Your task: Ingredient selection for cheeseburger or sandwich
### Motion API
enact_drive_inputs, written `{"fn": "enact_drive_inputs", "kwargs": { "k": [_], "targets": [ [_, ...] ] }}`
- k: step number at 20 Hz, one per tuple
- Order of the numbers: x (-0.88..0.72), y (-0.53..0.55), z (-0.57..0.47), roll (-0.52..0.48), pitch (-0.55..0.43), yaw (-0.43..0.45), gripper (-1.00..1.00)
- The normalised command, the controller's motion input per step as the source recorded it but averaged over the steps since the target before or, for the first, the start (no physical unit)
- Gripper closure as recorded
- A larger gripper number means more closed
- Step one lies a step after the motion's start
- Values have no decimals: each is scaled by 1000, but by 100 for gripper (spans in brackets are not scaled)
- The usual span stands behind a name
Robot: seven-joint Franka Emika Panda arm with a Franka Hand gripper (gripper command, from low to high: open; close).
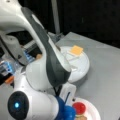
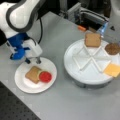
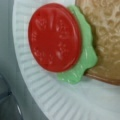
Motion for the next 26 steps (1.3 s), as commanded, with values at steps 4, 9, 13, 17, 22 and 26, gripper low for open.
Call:
{"fn": "enact_drive_inputs", "kwargs": {
  "k": [4, 9, 13, 17, 22, 26],
  "targets": [
    [-220, 414, 219, -414, 92, -92, -100],
    [-392, 567, 187, -414, 64, -123, -100],
    [-508, 735, 173, -324, 41, -151, -100],
    [-499, 765, 104, -434, -28, -133, -100],
    [-550, 750, 34, -484, -99, -145, -100],
    [-625, 630, 70, -434, -129, -181, -100]
  ]
}}
